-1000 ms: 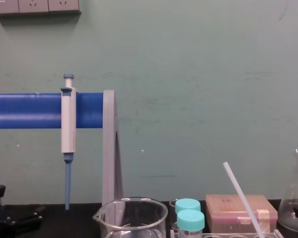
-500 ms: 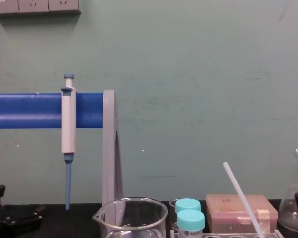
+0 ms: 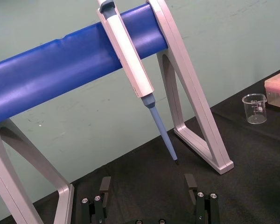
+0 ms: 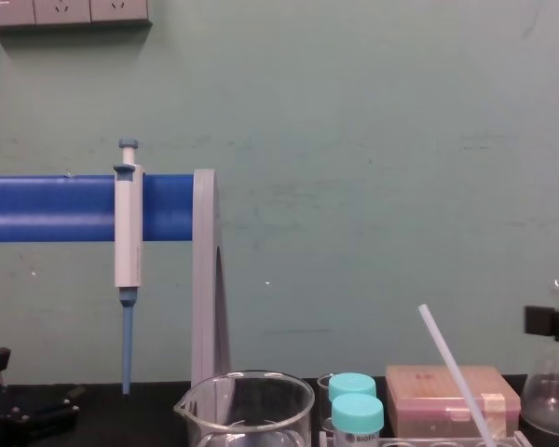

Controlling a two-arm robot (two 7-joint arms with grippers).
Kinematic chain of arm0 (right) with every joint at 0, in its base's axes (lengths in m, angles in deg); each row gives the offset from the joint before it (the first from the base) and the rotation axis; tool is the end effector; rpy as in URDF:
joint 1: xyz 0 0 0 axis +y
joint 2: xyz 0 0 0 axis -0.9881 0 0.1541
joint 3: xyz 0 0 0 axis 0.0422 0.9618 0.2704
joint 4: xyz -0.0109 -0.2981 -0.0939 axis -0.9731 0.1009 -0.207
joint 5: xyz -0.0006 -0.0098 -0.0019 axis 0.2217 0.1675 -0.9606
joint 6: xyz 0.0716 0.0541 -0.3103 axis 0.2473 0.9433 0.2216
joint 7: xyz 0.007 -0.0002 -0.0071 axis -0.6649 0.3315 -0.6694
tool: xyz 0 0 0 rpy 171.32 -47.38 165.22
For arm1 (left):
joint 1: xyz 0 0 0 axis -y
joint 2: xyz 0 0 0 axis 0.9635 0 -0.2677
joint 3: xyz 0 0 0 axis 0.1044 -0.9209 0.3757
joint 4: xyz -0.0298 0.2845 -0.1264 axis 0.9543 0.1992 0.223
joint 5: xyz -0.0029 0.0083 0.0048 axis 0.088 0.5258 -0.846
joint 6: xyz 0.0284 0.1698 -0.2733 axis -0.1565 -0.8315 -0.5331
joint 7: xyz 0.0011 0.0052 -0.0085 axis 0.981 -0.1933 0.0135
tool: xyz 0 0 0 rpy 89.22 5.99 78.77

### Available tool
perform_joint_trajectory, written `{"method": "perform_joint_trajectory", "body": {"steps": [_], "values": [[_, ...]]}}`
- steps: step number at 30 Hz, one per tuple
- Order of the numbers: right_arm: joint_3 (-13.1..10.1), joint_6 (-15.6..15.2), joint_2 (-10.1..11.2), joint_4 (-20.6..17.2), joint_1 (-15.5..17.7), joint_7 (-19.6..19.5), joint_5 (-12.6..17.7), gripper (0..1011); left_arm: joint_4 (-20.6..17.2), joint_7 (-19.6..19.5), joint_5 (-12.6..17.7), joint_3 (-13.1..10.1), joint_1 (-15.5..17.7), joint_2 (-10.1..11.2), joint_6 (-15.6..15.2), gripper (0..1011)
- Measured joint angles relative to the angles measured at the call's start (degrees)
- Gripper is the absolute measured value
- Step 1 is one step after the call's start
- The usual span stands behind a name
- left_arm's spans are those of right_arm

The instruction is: Pick up the stirring rod with one hand, then place it down.

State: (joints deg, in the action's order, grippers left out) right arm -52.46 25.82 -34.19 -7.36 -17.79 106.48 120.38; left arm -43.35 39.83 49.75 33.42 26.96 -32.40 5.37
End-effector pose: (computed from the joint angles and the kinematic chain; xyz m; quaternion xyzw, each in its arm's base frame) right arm 0.3721 -0.1265 -0.2442 -0.0355 0.0537 -0.4251 0.9028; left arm 0.3752 0.0917 -0.3233 0.1416 -0.1325 0.5800 0.7912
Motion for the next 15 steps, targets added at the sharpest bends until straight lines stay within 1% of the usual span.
{"method": "perform_joint_trajectory", "body": {"steps": [1, 3, 4, 5, 6, 7, 8, 9, 10, 13, 15], "values": [[0.45, -1.12, 0.12, -0.08, -0.68, 1.67, 0.9, 1000, 0.0, 0.0, 0.0, 0.0, 0.0, 0.0, 0.0, 1000], [1.67, -2.35, 0.19, 0.13, -2.08, 3.61, 1.52, 1000, 0.0, 0.0, 0.0, 0.0, 0.0, 0.0, 0.0, 1000], [2.19, -2.71, 0.2, 0.32, -2.59, 4.16, 1.62, 1000, 0.0, 0.0, 0.0, 0.0, 0.0, 0.0, 0.0, 1000], [2.19, -2.71, 0.2, 0.32, -2.59, 4.16, 1.62, 1000, 0.0, 0.0, 0.0, 0.0, 0.0, 0.0, 0.0, 1000], [3.3, -3.43, 0.19, 0.78, -3.77, 5.06, 1.64, 1000, 0.0, 0.0, 0.0, 0.0, 0.0, 0.0, 0.0, 1000], [3.9, -3.9, 0.14, 1.04, -4.35, 5.35, 1.59, 1000, 0.0, 0.0, 0.0, 0.0, 0.0, 0.0, 0.0, 1000], [5.04, -4.98, 0.04, 1.53, -5.53, 5.63, 1.34, 1000, 0.0, 0.0, 0.0, 0.0, 0.0, 0.0, 0.0, 1000], [5.7, -5.5, -0.03, 1.8, -6.18, 5.63, 1.13, 1000, 0.0, 0.0, 0.0, 0.0, 0.0, 0.0, 0.0, 1000], [6.84, -6.54, -0.22, 2.24, -7.33, 5.56, 0.56, 1000, 0.0, 0.0, 0.0, 0.0, 0.0, 0.0, 0.0, 1000], [8.57, -7.93, -0.69, 2.9, -9.1, 4.58, -0.72, 1000, 0.0, 0.0, 0.0, 0.0, 0.0, 0.0, 0.0, 1000], [9.29, -8.5, -1.12, 3.28, -9.88, 3.94, -1.33, 1000, 0.0, 0.0, 0.0, 0.0, 0.0, 0.0, 0.0, 1000]]}}
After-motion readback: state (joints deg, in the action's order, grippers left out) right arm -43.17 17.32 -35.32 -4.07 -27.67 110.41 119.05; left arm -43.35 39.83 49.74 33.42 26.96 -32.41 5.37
